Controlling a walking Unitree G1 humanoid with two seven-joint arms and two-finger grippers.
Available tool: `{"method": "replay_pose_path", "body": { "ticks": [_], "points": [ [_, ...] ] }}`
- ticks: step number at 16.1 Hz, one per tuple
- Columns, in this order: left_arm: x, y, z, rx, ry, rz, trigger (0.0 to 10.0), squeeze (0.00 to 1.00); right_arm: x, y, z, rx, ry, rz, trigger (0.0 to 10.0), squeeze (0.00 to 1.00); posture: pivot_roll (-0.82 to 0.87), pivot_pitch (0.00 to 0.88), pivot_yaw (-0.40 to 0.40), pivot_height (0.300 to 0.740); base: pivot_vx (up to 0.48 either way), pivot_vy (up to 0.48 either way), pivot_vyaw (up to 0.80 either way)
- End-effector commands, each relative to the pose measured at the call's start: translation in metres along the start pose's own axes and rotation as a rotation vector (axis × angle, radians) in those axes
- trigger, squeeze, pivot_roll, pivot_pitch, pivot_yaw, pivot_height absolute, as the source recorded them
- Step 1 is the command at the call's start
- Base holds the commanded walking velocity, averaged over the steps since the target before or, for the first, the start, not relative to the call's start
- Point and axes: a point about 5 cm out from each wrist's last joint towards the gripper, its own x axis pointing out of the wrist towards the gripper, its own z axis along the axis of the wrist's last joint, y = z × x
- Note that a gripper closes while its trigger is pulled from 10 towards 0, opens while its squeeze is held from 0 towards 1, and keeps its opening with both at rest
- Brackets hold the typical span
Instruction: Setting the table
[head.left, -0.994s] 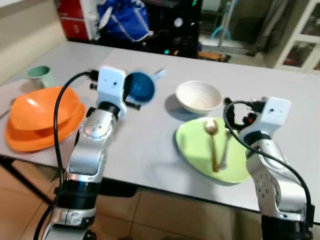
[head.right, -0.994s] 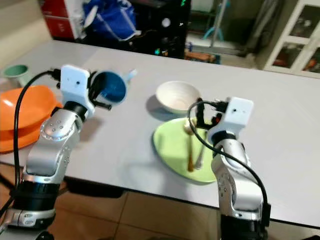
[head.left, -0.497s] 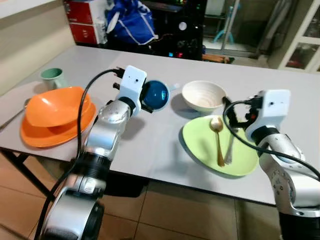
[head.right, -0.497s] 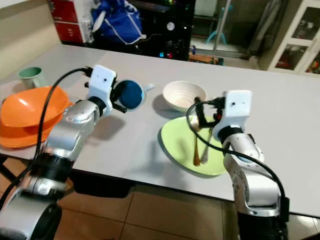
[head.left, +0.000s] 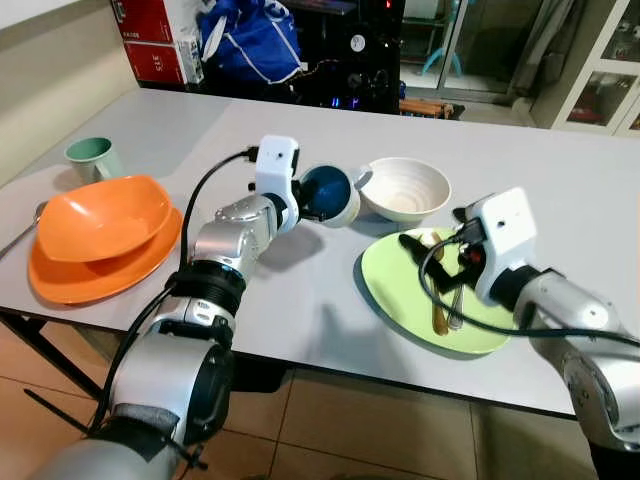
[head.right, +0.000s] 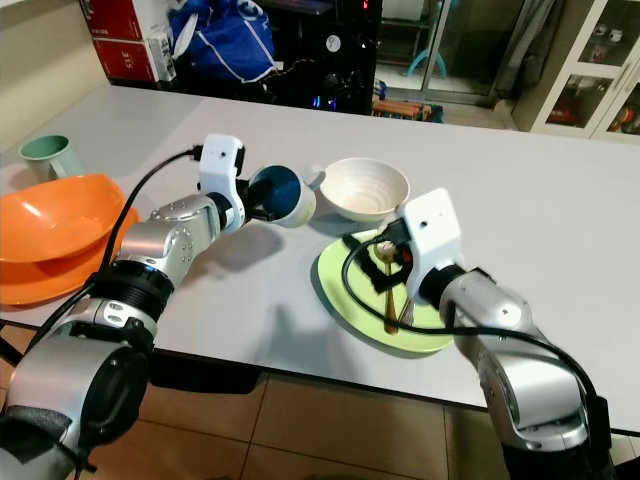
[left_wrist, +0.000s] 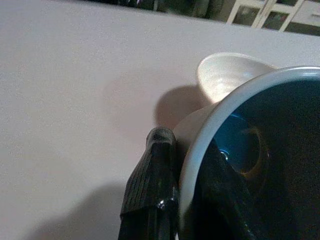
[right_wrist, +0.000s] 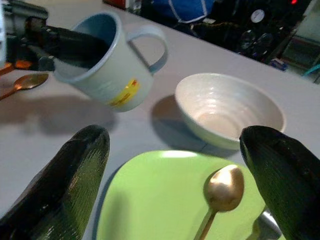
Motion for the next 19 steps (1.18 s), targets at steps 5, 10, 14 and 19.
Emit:
{"method": "replay_pose_path", "body": {
  "ticks": [5,10,14,19],
  "points": [
    [0.005,-0.002,0.005,0.061,0.059,0.006,10.0,0.09,-0.004,0.016,-0.004,0.021,0.037,0.059,10.0,0.0,-0.12,0.0,0.043,0.74,0.0,0.0,0.0],
    [0.008,-0.008,0.0,0.077,0.123,-0.011,10.0,0.0,-0.007,0.022,-0.009,0.033,0.081,0.088,10.0,0.0,-0.12,0.0,0.041,0.74,0.0,0.0,0.0],
    [0.01,-0.012,0.001,0.084,0.125,-0.002,10.0,0.0,-0.008,0.026,-0.01,0.045,0.096,0.097,10.0,0.0,-0.14,0.0,0.047,0.74,0.0,0.0,0.0],
    [0.012,-0.014,-0.005,0.119,0.147,0.017,10.0,0.0,-0.011,0.029,-0.011,0.062,0.105,0.084,10.0,0.0,-0.15,0.0,0.057,0.74,0.0,0.0,0.0]
  ]
}}
